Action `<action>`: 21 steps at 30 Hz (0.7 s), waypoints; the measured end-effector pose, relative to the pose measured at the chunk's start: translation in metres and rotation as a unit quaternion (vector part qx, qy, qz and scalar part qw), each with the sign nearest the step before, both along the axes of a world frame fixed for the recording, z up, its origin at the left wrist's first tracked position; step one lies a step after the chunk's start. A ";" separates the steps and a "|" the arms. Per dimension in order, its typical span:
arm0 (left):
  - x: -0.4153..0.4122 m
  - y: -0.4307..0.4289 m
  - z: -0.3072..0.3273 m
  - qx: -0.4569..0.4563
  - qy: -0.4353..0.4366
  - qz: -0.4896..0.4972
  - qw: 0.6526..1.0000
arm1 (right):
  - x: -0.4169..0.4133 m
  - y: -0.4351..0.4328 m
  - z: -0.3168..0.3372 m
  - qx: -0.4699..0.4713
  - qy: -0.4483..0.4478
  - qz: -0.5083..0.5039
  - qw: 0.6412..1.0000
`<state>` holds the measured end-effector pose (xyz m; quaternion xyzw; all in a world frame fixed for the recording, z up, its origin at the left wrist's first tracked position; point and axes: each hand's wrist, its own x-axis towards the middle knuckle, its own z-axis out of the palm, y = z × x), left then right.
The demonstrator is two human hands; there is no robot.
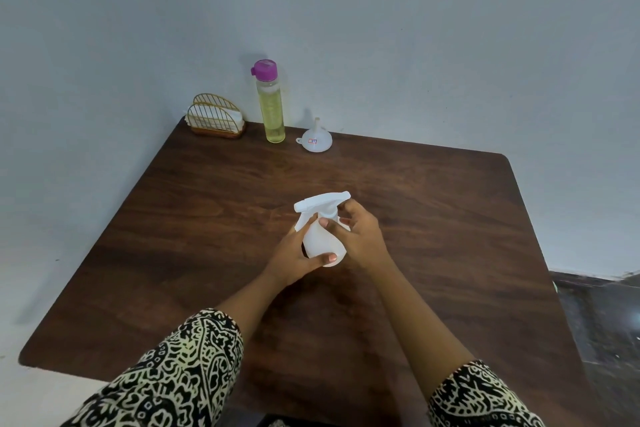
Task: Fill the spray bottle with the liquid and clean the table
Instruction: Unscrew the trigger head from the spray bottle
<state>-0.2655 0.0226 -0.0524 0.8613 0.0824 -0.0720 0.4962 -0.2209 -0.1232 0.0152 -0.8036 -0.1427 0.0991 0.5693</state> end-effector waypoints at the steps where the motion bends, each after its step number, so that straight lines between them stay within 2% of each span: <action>1: 0.001 0.000 0.000 -0.001 -0.002 -0.002 1.000 | 0.001 -0.002 0.001 -0.002 0.013 0.024 1.000; 7: 0.001 -0.001 0.007 -0.012 -0.011 -0.014 1.000 | 0.012 -0.014 0.012 0.009 0.091 0.149 0.985; 9: -0.001 -0.002 0.011 -0.009 -0.014 -0.014 1.000 | 0.011 -0.013 0.015 0.002 0.071 0.129 0.989; 15: -0.001 0.000 0.009 -0.002 -0.019 -0.011 1.000 | 0.002 0.002 0.006 0.003 0.006 -0.016 1.000; 21: 0.001 0.000 0.004 -0.002 -0.013 -0.015 1.000 | 0.002 -0.001 0.002 0.025 -0.016 -0.037 0.999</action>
